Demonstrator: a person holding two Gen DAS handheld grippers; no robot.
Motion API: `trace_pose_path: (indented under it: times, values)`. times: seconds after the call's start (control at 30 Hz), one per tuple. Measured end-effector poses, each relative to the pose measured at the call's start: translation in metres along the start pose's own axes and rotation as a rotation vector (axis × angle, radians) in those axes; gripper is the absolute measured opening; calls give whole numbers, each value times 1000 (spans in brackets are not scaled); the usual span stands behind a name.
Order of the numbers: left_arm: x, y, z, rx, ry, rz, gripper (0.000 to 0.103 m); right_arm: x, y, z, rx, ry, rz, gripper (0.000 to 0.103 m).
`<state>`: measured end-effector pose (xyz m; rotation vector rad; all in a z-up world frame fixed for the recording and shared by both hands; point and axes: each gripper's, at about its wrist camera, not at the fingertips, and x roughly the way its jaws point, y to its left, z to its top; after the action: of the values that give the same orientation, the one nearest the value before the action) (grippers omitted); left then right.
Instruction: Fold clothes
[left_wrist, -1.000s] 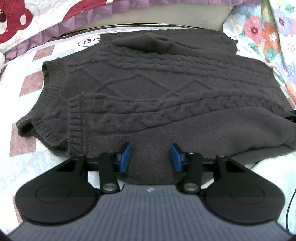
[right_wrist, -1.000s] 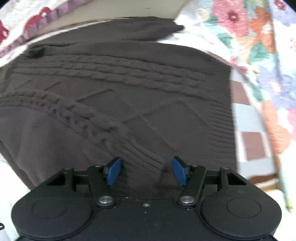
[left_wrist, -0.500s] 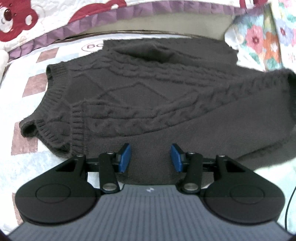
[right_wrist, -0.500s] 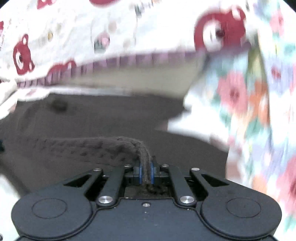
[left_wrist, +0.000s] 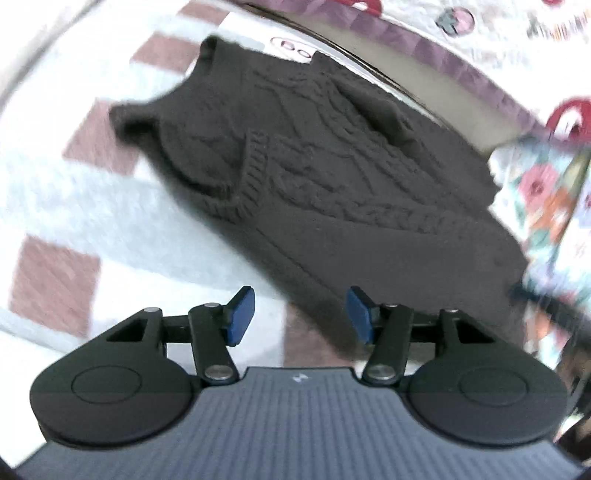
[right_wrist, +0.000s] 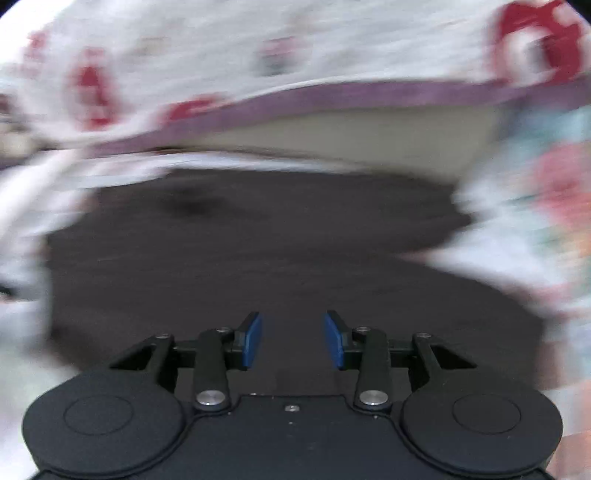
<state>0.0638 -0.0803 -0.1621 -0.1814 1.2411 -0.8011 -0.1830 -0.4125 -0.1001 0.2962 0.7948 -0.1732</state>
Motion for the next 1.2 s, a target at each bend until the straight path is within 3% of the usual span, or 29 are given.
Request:
trace_pose_path:
  times: [0.03,0.1,0.17,0.27,0.37,0.47,0.5,0.53,0.57,0.63,0.7,0.77,0.87,1.0,1.07,1.1,1.13,1.2]
  values:
    - [3,1,0,-23,7,-16,56,4,16,-6,-10,18,102,31]
    - [10,-1,-2,-49,31,-55,56,16,49,-17,-70,65,251,27]
    - [14,-11,-5,-20,73,-98,57,25,80,-27,-179,109,275,22]
    - [21,-26,-14,56,116,-105,60,29,92,-37,-214,136,244,20]
    - [37,-35,-22,84,131,-34,60,22,74,-52,-155,141,114,20]
    - [47,-45,-29,179,87,-20,57,-15,39,-81,-4,86,-118,25]
    - [50,-51,-31,231,62,-2,42,-29,25,-92,65,66,-195,27]
    - [53,-57,-33,298,31,41,14,-47,11,-105,137,51,-264,27]
    - [54,-63,-34,367,6,86,13,-65,-5,-120,209,43,-321,28]
    - [49,-65,-28,383,-43,78,10,-90,-32,-143,334,46,-394,28]
    - [38,-65,-17,329,-113,23,10,-109,-56,-161,491,26,-416,29]
    - [28,-66,-10,286,-159,-7,10,-122,-75,-175,660,-45,-380,29]
    - [32,-68,-12,254,-142,2,9,-123,-86,-185,810,-133,-353,39]
    - [43,-59,-25,200,-89,29,10,-105,-85,-178,805,-131,-422,39]
    - [47,-54,-30,178,-63,34,12,-118,-80,-181,786,-160,-570,40]
    - [49,-51,-31,168,-48,36,12,-122,-74,-181,767,-178,-644,45]
    - [50,-48,-33,159,-33,38,13,-119,-72,-179,740,-172,-675,46]
    - [51,-40,-36,136,-6,32,13,-109,-77,-178,713,-127,-654,46]
